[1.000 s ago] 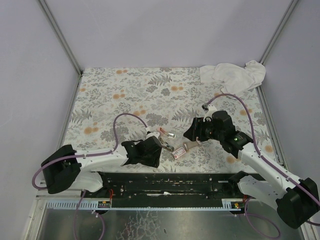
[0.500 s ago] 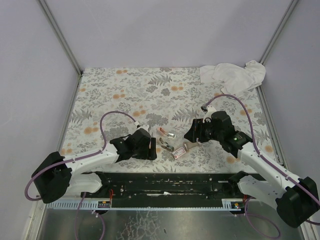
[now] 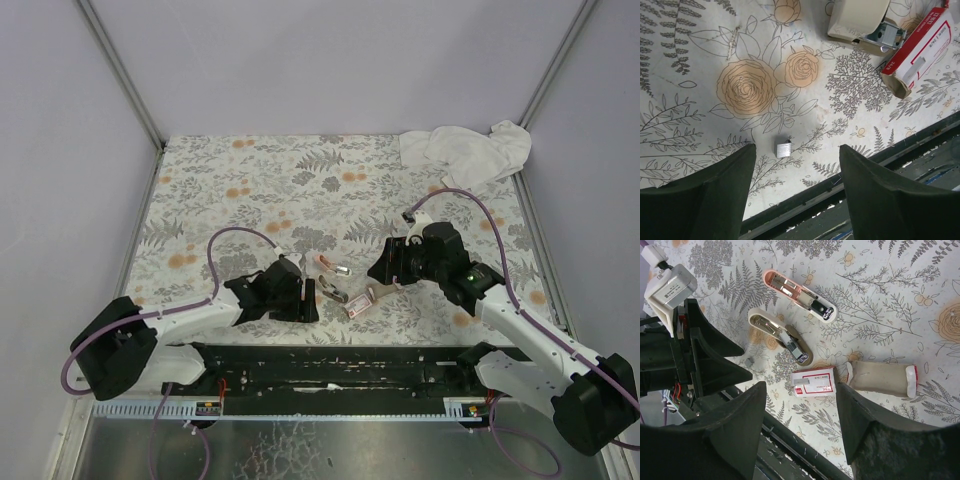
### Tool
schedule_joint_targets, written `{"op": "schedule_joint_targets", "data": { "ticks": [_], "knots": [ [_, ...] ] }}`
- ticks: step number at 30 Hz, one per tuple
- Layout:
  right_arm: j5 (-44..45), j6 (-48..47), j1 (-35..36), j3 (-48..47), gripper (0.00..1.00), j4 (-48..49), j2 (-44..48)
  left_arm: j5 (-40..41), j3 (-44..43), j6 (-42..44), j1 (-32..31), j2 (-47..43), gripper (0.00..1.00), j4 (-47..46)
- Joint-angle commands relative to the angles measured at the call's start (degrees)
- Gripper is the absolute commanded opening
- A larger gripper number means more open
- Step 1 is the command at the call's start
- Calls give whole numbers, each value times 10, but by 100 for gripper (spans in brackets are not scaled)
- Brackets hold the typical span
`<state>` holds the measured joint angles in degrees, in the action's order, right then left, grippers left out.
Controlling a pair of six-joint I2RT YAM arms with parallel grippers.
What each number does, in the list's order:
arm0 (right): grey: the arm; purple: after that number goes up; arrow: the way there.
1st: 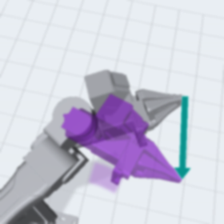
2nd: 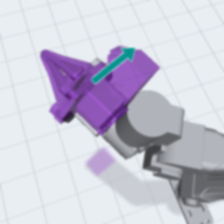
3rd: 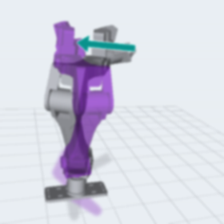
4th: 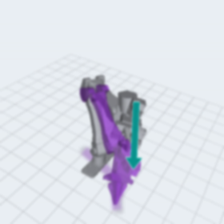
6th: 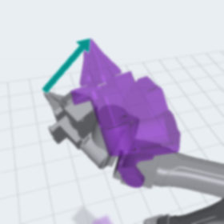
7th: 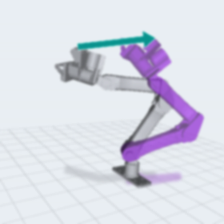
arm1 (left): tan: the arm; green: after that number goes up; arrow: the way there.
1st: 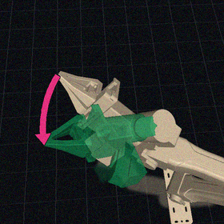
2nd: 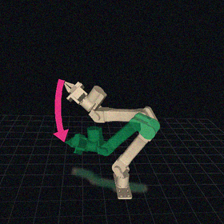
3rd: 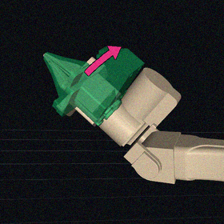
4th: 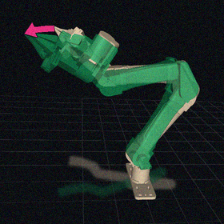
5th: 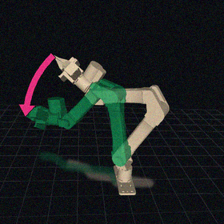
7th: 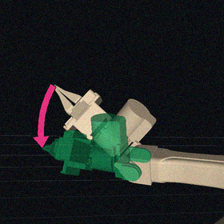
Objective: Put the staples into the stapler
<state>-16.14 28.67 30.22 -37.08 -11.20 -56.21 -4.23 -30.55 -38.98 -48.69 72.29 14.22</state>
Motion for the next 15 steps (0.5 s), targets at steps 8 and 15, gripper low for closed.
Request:
{"op": "schedule_joint_targets", "data": {
  "ticks": [8,15],
  "knots": [
    [-16,26,-2,23,65,47,8,-65,17,-4,6,20,66,-9],
    [-19,23,-2,24,65,48,11,-81,28,-2,6,13,64,-1]
  ]
}}
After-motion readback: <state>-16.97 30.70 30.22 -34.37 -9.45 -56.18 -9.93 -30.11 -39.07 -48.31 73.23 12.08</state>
